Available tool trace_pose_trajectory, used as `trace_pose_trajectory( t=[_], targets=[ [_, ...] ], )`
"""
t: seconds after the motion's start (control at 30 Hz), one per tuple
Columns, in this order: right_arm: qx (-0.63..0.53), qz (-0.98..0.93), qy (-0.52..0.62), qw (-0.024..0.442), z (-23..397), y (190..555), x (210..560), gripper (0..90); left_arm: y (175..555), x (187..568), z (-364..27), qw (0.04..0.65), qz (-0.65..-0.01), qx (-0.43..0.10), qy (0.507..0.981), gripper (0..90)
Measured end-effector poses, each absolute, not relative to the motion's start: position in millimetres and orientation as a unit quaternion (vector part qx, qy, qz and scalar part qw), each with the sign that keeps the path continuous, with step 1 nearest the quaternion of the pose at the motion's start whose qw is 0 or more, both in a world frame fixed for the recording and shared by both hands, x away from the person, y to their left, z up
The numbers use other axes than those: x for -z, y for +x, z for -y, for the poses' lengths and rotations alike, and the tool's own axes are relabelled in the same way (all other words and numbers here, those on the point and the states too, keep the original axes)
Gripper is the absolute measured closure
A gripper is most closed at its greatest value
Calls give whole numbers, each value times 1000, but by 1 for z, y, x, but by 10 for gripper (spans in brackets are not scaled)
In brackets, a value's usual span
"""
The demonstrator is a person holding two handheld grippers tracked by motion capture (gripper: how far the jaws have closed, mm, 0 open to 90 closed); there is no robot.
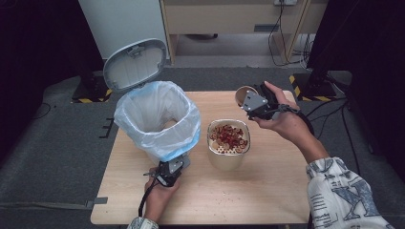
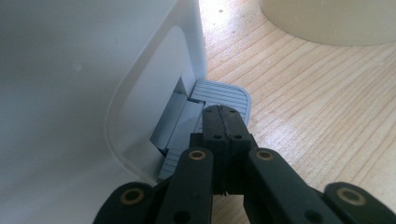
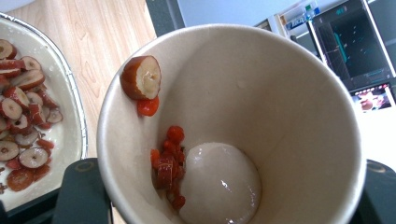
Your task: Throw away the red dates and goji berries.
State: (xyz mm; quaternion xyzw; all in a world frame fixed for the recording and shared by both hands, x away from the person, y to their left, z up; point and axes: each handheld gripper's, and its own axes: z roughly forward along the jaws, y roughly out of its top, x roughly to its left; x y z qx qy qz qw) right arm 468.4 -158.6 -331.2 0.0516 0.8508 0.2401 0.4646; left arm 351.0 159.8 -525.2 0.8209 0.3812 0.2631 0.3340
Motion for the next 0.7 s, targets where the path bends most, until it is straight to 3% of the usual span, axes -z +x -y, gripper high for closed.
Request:
trace_pose_trajectory(
  t=[0.7],
  targets=[
    [-292, -850, 138, 416, 190, 475, 336, 312, 350, 525, -160, 336, -393, -261, 815, 895]
  ],
)
